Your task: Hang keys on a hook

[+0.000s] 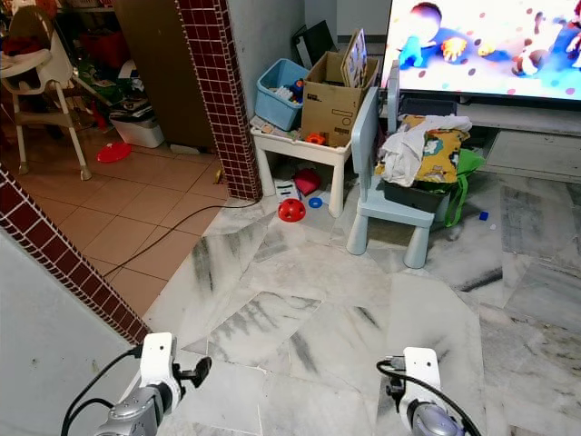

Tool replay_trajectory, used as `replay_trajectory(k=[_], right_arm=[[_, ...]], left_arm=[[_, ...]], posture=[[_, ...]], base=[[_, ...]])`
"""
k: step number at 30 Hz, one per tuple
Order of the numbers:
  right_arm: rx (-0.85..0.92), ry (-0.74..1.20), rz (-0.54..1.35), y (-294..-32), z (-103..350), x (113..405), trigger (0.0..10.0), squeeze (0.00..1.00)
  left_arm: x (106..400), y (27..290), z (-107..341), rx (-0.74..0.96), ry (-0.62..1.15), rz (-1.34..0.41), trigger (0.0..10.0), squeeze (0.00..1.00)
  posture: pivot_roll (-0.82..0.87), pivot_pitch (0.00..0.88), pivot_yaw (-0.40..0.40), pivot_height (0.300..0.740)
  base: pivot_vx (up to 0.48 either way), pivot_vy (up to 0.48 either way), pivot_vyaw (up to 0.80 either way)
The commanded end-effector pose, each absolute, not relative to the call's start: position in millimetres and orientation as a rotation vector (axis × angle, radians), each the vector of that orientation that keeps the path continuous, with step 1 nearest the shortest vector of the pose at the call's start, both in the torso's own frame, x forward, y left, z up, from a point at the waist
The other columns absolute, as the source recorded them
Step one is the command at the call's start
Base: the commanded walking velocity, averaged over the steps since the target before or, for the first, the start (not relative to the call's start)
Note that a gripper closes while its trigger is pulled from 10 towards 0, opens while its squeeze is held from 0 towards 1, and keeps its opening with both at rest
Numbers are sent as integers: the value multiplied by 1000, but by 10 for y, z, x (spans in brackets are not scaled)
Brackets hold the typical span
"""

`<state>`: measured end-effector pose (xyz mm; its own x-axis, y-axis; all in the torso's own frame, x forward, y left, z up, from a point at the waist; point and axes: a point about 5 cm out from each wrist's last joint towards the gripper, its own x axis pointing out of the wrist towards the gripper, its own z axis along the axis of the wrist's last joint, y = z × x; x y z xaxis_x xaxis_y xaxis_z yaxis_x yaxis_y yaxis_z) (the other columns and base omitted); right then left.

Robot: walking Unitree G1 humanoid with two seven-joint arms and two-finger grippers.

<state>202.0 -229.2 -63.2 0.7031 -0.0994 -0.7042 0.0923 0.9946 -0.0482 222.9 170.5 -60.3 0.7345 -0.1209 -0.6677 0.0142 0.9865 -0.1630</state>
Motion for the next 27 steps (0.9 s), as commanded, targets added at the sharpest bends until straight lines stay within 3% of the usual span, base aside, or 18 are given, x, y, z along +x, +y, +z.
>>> replay_trajectory(k=[1,6,7,8,16,17,18,21,22,23,24,27], right_arm=[[-3,778,-105,-2271,-629,2034,10000,0],[17,774,-109,-2265,-639,2012,10000,0],[20,770,-108,-2263,-638,2013,10000,553],[11,764,-114,-2269,-634,2014,10000,1000],[34,732,-114,-2251,-617,2033,10000,1000],[37,731,-117,-2249,-619,2031,10000,1000],[31,730,-116,-2241,-621,2027,10000,1000],[28,727,-116,-2234,-623,2025,10000,1000],[36,723,-114,-2230,-622,2025,10000,1000],[39,720,-113,-2227,-621,2025,10000,1000],[40,719,-112,-2224,-622,2025,10000,1000],[41,721,-114,-2219,-627,2019,10000,1000]], left_arm=[[2272,1704,-577,-141,737,-92,10000,0],[2271,1703,-576,-158,730,-81,10000,0],[2266,1708,-579,-161,731,-76,10000,0],[2258,1712,-584,-163,732,-73,10000,0],[2232,1736,-593,-188,725,-57,10000,0],[2228,1742,-595,-191,725,-51,10000,341],[2225,1746,-598,-193,726,-44,10000,275],[2232,1739,-593,-199,722,-48,10000,306],[2234,1739,-592,-199,722,-49,10000,510],[2236,1738,-590,-199,721,-49,10000,565],[2241,1736,-587,-205,719,-50,10000,1000],[2253,1729,-578,-220,712,-58,10000,1000]], posture=[[-75,0,57,740],[-70,0,59,740],[-70,0,61,740],[-69,0,61,740],[-69,0,66,740],[-68,0,67,740],[-68,0,70,740],[-70,0,71,740],[-72,0,73,740],[-72,0,73,740],[-75,0,76,740],[-79,0,79,740]], base=[[0,0,0],[0,0,0],[0,0,0],[0,0,0],[0,0,0],[0,0,0],[0,0,0],[0,0,0],[0,0,0],[0,0,0],[0,0,0],[0,0,0]])
